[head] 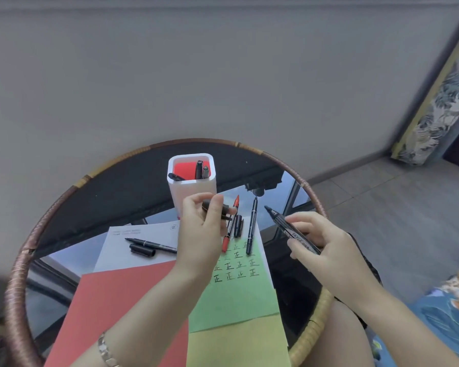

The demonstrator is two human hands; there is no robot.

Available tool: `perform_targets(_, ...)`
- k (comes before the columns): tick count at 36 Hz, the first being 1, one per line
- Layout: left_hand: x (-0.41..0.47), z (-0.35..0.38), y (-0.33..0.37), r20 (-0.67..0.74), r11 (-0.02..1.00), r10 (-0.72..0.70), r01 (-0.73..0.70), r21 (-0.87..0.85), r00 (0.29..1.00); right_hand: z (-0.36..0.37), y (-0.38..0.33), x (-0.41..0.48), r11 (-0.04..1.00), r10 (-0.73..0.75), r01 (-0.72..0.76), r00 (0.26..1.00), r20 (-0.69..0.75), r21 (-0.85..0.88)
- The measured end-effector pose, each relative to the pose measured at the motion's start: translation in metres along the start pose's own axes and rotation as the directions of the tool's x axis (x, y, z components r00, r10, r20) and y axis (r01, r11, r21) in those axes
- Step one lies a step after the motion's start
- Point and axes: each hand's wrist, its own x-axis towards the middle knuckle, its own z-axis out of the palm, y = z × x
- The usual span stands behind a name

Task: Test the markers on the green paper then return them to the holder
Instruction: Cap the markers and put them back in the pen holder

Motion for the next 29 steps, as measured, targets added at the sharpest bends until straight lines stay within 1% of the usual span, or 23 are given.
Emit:
perform_targets(3, -0.002, -0.010, 0.003, 0.026, 0.973, -0.155, 0.157, -0.170, 0.988, 0.007, -0.016, -0.002, 0.997, -0.051, 0.051, 0.999, -0.001, 0.060)
perform_targets(6, -0.009, -0.018, 0.005, 0.068, 0.953, -0.204, 0.214, -0.214, 0.977, 0.014, -0.027, -0.004, 0.995, -0.054, 0.054, 0.999, -0.003, 0.084)
perform_targets(9, -0.014, -0.023, 0.005, 0.060, 0.946, -0.215, 0.223, -0.234, 0.975, 0.019, -0.033, -0.006, 0.994, -0.072, 0.070, 0.997, 0.015, 0.082)
perform_targets(12, -0.016, -0.027, 0.004, 0.046, 0.954, -0.221, 0.226, -0.198, 0.974, 0.021, -0.036, -0.006, 0.994, -0.098, 0.096, 0.995, 0.025, 0.054)
perform_targets(20, -0.019, -0.030, 0.002, 0.048, 0.984, -0.134, 0.139, -0.110, 0.990, 0.022, -0.036, -0.008, 0.991, -0.130, 0.130, 0.991, 0.044, -0.005)
perform_targets(23, -0.020, -0.030, 0.003, 0.045, 0.982, -0.135, 0.140, -0.125, 0.990, 0.021, -0.034, -0.008, 0.991, -0.128, 0.129, 0.991, 0.043, -0.021)
perform_targets(29, -0.023, -0.029, 0.003, 0.032, 0.968, -0.164, 0.167, -0.186, 0.986, 0.022, -0.034, -0.008, 0.979, -0.159, 0.161, 0.987, 0.024, -0.124)
